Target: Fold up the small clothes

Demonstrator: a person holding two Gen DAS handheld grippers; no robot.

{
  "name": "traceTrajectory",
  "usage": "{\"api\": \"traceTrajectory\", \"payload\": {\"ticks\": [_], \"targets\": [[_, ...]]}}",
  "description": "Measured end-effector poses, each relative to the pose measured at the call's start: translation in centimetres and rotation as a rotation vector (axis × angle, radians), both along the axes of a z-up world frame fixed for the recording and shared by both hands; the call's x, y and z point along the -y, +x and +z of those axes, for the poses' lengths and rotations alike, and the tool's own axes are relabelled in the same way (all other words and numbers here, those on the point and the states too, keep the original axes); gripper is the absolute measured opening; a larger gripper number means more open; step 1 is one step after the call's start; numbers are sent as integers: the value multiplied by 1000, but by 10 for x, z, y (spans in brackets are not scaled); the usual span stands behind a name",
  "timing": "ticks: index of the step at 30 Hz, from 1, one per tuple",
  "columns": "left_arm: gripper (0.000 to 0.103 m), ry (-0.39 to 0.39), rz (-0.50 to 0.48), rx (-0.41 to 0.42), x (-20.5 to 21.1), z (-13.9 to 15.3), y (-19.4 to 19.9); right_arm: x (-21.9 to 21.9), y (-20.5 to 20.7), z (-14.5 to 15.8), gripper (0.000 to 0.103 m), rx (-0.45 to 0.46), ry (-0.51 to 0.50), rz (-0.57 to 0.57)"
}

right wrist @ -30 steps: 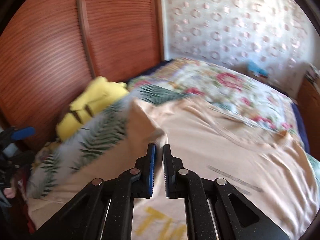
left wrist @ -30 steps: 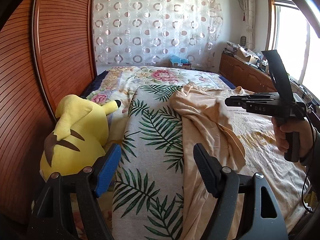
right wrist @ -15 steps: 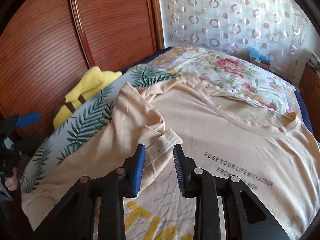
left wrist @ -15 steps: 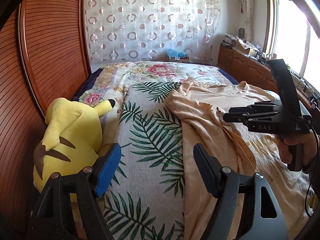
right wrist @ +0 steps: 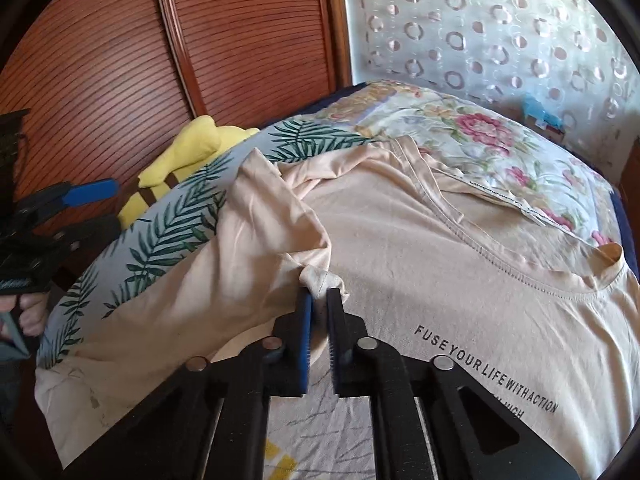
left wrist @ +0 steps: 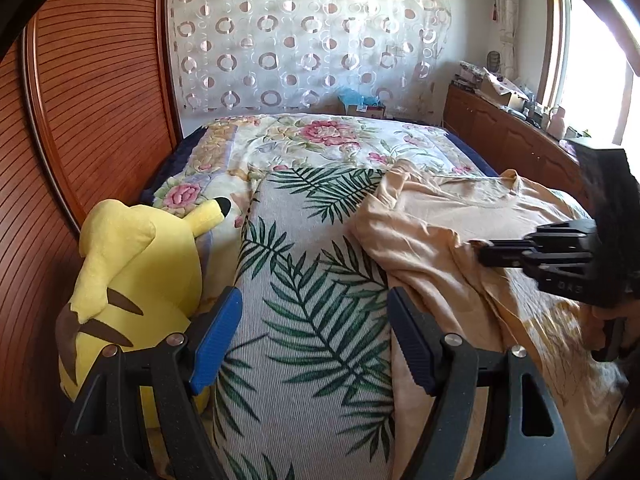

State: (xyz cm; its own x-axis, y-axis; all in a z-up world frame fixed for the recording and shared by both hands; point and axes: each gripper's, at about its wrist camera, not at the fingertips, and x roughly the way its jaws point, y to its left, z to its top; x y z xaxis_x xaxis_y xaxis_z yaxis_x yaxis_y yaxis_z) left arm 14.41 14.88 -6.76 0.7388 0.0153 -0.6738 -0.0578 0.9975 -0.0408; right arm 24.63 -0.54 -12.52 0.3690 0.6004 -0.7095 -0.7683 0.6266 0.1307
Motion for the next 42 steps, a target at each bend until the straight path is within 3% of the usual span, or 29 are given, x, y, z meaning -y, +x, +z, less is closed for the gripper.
{"api": "traceTrajectory", "payload": {"ticks": [5,12,14,16,22,26,30,34,42], "targets": [[76,-10,-3,-5,0,3,20,28,-9,15,6,35,37,-47],[75,-4,-32,-40,8,-4,60,54,-3,0,6,-5,-9,-80],[75,-3,-55,-49,13,-7,70,58,2,-5,16,7,-45,-103],[75,-9,-81,-61,16,-10,78,62,9,-5,40,37,-68,-137],[49,-44,-157,-102,25,-18,94,67,23,-13,54,38,-101,-170],[30,-72,-193,-135,26,-22,100,61,23,-13,55,39,-102,-163],[25,-76,-221,-159,27,-20,106,70,26,-10,55,32,-82,-160],[8,-65,-226,-153,28,-13,113,82,21,-3,56,41,-32,-158],[7,15,-141,-79,15,10,129,94,21,-10,56,37,-3,-162]]}}
